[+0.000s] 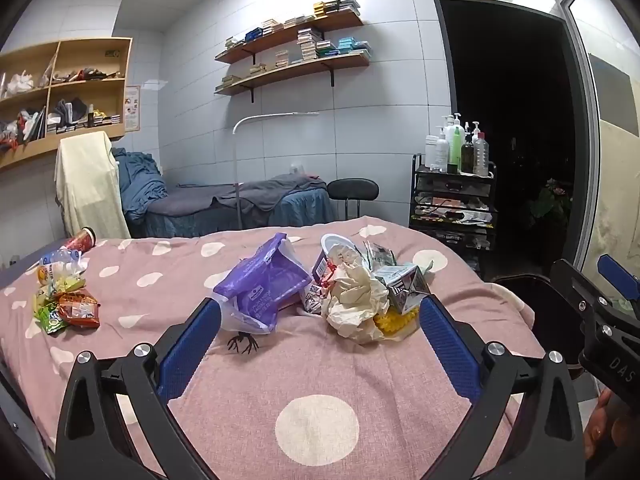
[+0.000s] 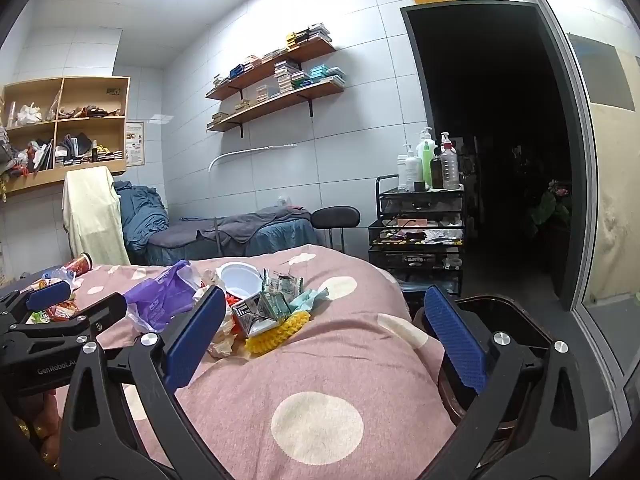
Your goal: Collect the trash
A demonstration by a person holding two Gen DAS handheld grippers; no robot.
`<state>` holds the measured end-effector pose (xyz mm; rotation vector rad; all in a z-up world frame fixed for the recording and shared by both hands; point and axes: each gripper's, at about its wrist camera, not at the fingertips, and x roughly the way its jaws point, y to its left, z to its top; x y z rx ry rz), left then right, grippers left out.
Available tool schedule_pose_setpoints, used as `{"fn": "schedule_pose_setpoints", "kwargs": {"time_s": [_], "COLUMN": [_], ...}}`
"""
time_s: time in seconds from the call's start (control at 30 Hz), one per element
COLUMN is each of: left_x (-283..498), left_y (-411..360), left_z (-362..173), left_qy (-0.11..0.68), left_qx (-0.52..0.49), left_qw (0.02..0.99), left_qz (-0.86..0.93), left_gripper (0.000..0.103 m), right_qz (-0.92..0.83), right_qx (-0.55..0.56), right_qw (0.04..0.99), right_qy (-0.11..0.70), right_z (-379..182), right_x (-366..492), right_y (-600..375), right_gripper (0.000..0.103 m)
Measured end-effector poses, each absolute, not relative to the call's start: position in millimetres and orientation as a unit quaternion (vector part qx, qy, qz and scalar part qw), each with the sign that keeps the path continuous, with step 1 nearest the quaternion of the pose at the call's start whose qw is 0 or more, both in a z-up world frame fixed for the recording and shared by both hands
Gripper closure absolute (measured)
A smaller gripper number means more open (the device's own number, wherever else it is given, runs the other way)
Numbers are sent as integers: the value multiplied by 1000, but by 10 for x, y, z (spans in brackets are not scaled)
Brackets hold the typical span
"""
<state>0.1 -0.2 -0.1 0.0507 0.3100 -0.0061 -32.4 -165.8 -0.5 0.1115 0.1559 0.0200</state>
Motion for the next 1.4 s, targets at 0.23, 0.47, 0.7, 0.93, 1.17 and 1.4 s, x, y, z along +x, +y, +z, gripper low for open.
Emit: {"fn": "schedule_pose_setpoints", "kwargs": {"time_s": [0.23,0.47,0.7,0.93,1.17,1.4], "left_x": [-7,-24,3,12,35,38], "left_y": [10,-8,52,56,73,78], "left_z": [8,-2,-36,-49,-71,-74], "left_qy": [151,153,156,158,161,161], "left_qx": [25,26,26,25,23,23], "left_qw": [988,988,987,987,987,987], "left_qz": [-1,-2,0,6,8,7], "left_gripper": [5,5,5,5,5,5], "right_qz": [11,12,15,14,14,17], "right_qx": [57,56,60,63,63,59], "right_qw": [995,995,995,994,994,994], "right_qy": [76,78,82,89,91,93], "right_z": [-20,-5,-25,-31,-38,-45], "right_x": [-322,-324,-308,-294,-283,-262], "right_y": [-1645,-1649,-1643,-1659,-1660,-1638], "right_gripper": [5,5,5,5,5,5]}}
